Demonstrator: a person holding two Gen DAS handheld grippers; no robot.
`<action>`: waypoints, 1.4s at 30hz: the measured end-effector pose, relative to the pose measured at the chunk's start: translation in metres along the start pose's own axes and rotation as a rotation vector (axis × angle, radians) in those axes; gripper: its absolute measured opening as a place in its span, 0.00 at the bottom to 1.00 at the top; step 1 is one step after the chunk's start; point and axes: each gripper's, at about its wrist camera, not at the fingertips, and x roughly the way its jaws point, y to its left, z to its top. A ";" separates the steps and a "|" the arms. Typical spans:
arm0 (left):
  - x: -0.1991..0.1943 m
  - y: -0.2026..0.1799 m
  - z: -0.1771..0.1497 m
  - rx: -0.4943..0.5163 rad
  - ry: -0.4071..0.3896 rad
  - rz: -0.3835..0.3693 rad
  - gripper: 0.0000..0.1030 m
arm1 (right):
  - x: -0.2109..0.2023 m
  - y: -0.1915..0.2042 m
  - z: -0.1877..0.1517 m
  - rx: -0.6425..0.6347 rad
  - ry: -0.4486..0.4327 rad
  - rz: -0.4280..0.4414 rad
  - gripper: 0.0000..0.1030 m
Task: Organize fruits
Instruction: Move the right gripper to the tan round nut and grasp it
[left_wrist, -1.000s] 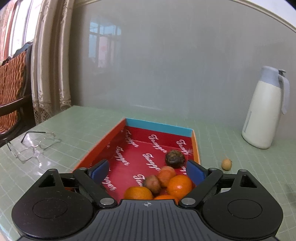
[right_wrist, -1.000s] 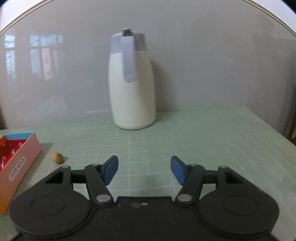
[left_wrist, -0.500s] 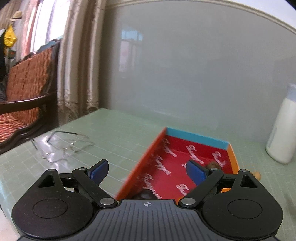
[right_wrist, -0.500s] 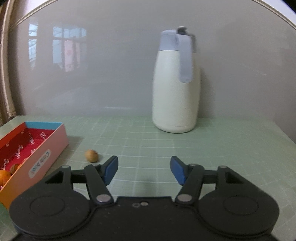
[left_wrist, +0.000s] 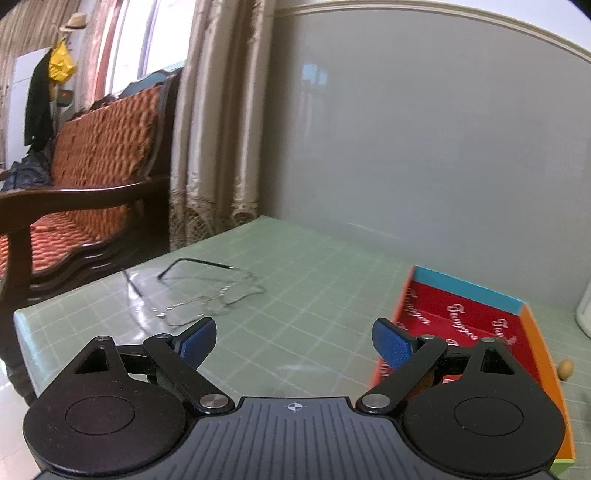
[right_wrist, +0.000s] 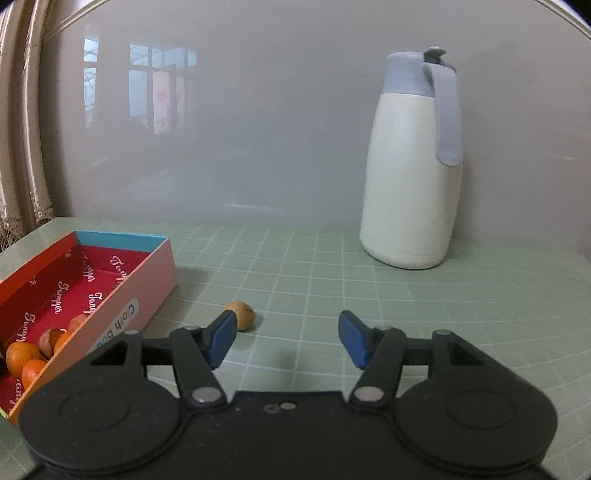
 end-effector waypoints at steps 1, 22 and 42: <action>0.001 0.003 0.000 -0.002 0.001 0.007 0.88 | 0.003 0.002 0.000 -0.003 0.003 0.002 0.58; 0.014 0.069 0.000 -0.056 0.026 0.153 0.90 | 0.054 0.033 0.002 -0.004 0.088 0.012 0.44; 0.015 0.070 -0.003 -0.031 0.053 0.117 0.92 | 0.058 0.040 0.005 -0.029 0.110 0.017 0.23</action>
